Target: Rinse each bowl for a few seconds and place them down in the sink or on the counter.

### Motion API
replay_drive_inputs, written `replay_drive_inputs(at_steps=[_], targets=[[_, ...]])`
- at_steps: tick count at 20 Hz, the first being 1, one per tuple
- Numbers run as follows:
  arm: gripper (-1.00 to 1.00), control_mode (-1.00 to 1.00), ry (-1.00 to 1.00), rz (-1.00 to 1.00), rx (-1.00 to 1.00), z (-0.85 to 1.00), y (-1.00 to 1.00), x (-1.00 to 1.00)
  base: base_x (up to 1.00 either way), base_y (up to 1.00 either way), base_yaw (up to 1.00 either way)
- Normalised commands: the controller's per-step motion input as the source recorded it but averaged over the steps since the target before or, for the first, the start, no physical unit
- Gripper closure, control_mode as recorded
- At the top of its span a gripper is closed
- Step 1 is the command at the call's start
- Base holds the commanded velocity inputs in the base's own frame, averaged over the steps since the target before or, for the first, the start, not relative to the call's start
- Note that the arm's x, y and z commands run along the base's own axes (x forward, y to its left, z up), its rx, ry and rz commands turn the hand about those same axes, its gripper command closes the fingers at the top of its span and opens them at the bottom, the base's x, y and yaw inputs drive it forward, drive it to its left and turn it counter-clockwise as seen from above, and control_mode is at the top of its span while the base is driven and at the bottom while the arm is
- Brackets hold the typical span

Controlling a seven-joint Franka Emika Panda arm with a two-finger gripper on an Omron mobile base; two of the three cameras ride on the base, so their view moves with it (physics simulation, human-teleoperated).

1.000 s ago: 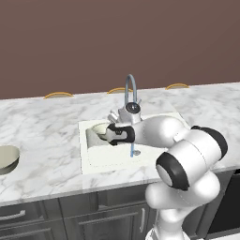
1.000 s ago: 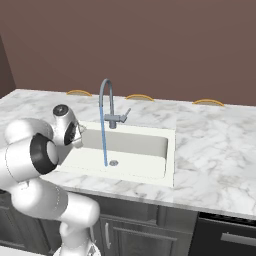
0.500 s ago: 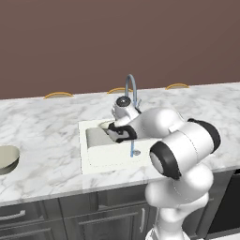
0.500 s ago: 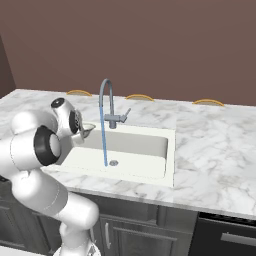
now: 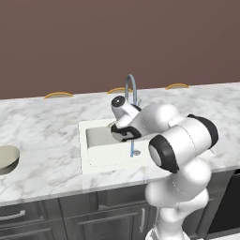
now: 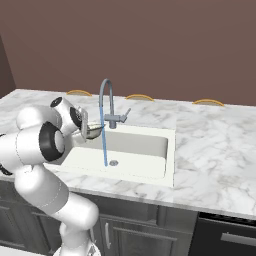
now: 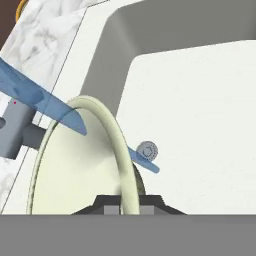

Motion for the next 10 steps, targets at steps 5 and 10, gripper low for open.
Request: replay_drive_inputs(at_steps=[5,10], targets=[[1.00,-1.00,0.00,-0.12,-0.01,-0.07,-0.24,0.19,0.00,0.00,0.00],[1.00,-1.00,-0.05,-0.09,0.00,-0.06,-0.09,0.23,0.00,0.00,0.00]])
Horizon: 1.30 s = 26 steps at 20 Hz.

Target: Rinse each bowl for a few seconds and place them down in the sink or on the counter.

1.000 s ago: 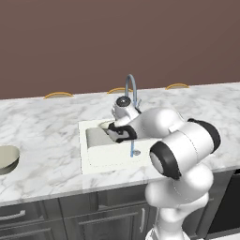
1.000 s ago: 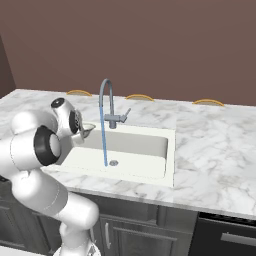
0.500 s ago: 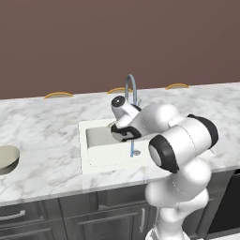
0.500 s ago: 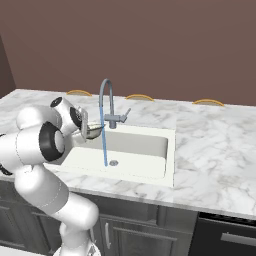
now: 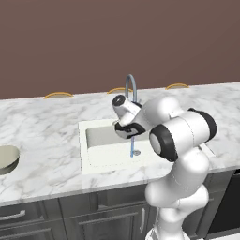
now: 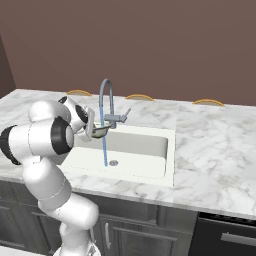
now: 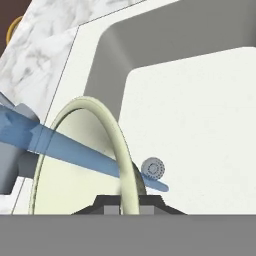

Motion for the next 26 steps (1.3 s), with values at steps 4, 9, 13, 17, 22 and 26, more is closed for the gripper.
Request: replay_drive_inputs(at_steps=[4,9,13,17,22,26], targets=[[1.00,-1.00,-0.09,-0.09,0.00,-0.02,-0.03,0.09,0.00,0.00,0.00],[1.00,-1.00,-0.13,-0.07,0.00,0.01,0.02,-0.06,0.00,0.00,0.00],[1.00,-1.00,-0.10,-0.06,0.00,0.00,0.24,-0.26,0.00,0.00,0.00],[1.00,-1.00,-0.03,-0.05,0.03,0.00,0.28,-0.17,0.00,0.00,0.00],[1.00,-1.00,0.00,-0.01,0.07,0.00,0.33,-0.02,0.00,0.00,0.00],[1.00,-1.00,0.03,0.00,0.07,0.10,0.31,0.11,0.00,0.00,0.00]])
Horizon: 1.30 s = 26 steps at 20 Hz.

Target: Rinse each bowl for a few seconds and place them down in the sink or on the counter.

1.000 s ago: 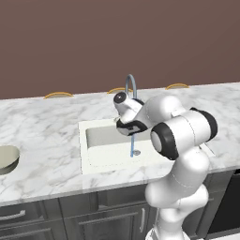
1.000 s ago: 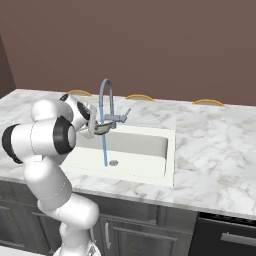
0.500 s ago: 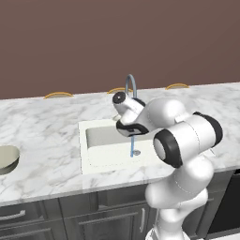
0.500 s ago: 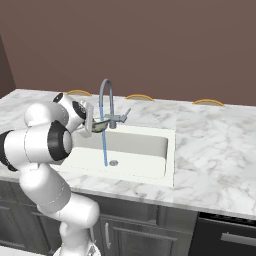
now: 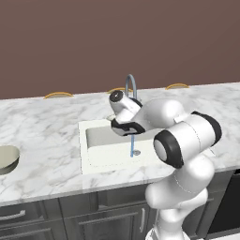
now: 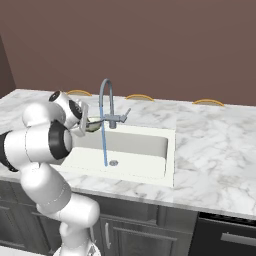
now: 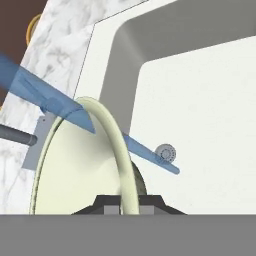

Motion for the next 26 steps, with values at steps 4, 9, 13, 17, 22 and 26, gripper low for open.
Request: replay_drive_inputs(at_steps=[4,9,13,17,22,26], targets=[[1.00,-1.00,0.01,0.01,0.01,0.05,0.42,0.10,0.00,0.00,0.00],[1.00,-1.00,-0.01,0.00,-0.04,0.00,0.57,0.03,0.00,0.00,0.00],[1.00,-1.00,-0.01,0.00,-0.06,-0.01,0.62,0.06,0.00,0.00,0.00],[1.00,-1.00,0.00,0.01,-0.03,-0.02,0.48,0.14,0.00,0.00,0.00],[1.00,-1.00,0.00,0.03,0.00,-0.15,0.43,0.14,0.00,0.00,0.00],[1.00,-1.00,0.00,0.02,0.00,-0.28,0.46,0.07,0.00,0.00,0.00]])
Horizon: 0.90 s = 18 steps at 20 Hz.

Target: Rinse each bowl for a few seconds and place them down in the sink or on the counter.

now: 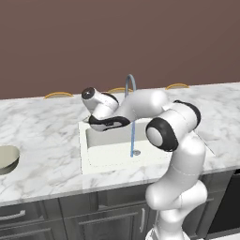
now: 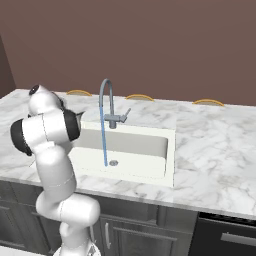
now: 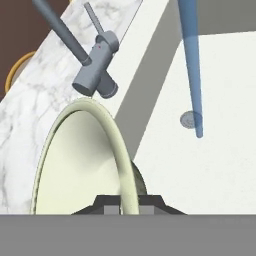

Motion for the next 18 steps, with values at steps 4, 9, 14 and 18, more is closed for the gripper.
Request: replay_drive_inputs(at_steps=[4,9,14,18], targets=[[1.00,-1.00,0.00,0.00,0.00,-0.31,0.45,0.01,0.00,0.00,0.00],[1.00,-1.00,-0.01,0.00,0.00,-0.27,0.38,0.03,0.00,0.00,0.00],[1.00,-1.00,-0.06,0.00,0.04,-0.11,0.24,0.06,0.00,0.00,0.00],[1.00,-1.00,-0.07,-0.02,0.08,-0.20,0.30,0.04,0.00,0.00,0.00]])
